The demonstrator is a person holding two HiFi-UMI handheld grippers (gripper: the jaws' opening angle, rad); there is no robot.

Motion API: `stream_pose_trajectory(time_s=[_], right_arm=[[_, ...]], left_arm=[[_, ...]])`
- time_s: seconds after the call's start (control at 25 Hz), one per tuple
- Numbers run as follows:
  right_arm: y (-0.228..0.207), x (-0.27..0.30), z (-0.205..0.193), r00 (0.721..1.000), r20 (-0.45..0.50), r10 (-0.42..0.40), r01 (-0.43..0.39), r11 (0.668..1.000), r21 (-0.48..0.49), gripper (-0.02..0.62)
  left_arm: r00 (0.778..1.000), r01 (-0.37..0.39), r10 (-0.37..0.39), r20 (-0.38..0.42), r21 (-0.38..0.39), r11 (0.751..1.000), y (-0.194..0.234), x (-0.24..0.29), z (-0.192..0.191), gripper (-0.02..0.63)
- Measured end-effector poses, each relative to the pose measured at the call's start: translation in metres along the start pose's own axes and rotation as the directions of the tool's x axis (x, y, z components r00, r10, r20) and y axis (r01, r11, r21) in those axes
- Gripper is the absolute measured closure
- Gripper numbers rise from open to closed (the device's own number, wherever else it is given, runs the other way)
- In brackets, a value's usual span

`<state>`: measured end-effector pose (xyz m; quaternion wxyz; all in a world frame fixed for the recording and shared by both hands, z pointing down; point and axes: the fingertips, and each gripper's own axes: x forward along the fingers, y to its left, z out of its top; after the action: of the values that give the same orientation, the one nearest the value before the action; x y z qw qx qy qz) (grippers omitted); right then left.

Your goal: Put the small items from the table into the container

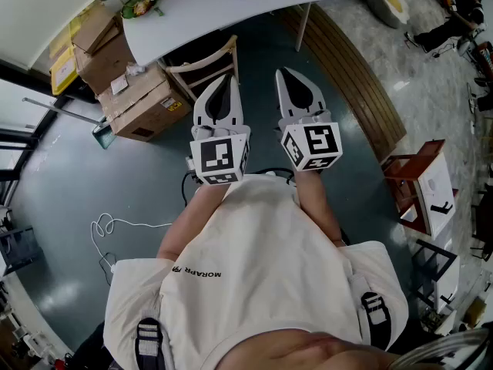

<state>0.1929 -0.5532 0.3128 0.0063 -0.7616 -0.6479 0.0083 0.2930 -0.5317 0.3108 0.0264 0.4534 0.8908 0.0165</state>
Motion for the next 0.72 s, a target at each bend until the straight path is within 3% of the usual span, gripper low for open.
stream_pose_trajectory(time_s=[0.32, 0.72], right_arm=[[-0.008, -0.011, 0.000, 1.000, 0.007, 0.007, -0.007, 1.000, 0.003, 0.582], [-0.047, -0.032, -0.001, 0.999, 0.020, 0.036, -0.036, 0.999, 0.023, 0.582]], left_arm=[[1.000, -0.010, 0.010, -0.003, 0.005, 1.000, -0.012, -0.002, -0.001, 0.601], [0.999, -0.042, 0.042, -0.005, 0.012, 0.999, -0.053, 0.009, -0.009, 0.601]])
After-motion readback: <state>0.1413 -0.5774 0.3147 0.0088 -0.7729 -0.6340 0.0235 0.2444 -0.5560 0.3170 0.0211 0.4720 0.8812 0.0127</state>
